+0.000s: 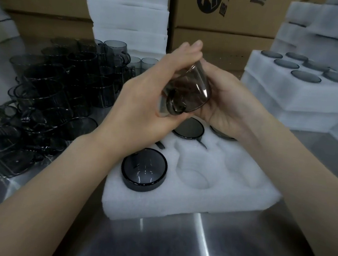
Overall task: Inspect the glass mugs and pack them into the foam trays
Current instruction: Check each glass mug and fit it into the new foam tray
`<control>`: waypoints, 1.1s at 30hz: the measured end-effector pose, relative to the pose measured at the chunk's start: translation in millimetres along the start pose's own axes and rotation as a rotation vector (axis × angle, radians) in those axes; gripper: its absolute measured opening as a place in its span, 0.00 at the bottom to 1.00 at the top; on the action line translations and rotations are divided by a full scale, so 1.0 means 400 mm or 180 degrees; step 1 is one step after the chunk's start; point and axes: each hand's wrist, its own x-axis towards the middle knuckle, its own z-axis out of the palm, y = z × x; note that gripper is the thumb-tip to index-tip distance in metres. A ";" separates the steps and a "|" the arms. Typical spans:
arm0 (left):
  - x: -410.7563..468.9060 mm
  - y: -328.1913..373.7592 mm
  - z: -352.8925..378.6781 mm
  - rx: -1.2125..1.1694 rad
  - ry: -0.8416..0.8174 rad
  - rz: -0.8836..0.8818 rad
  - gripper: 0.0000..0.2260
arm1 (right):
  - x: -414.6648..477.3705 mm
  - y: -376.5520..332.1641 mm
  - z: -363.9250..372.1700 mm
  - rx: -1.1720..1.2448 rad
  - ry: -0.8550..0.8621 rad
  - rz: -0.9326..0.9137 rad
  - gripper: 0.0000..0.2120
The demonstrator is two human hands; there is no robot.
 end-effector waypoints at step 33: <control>0.003 0.010 -0.008 -0.0141 0.0017 0.0091 0.30 | -0.008 -0.005 -0.004 0.0283 -0.0950 0.0505 0.24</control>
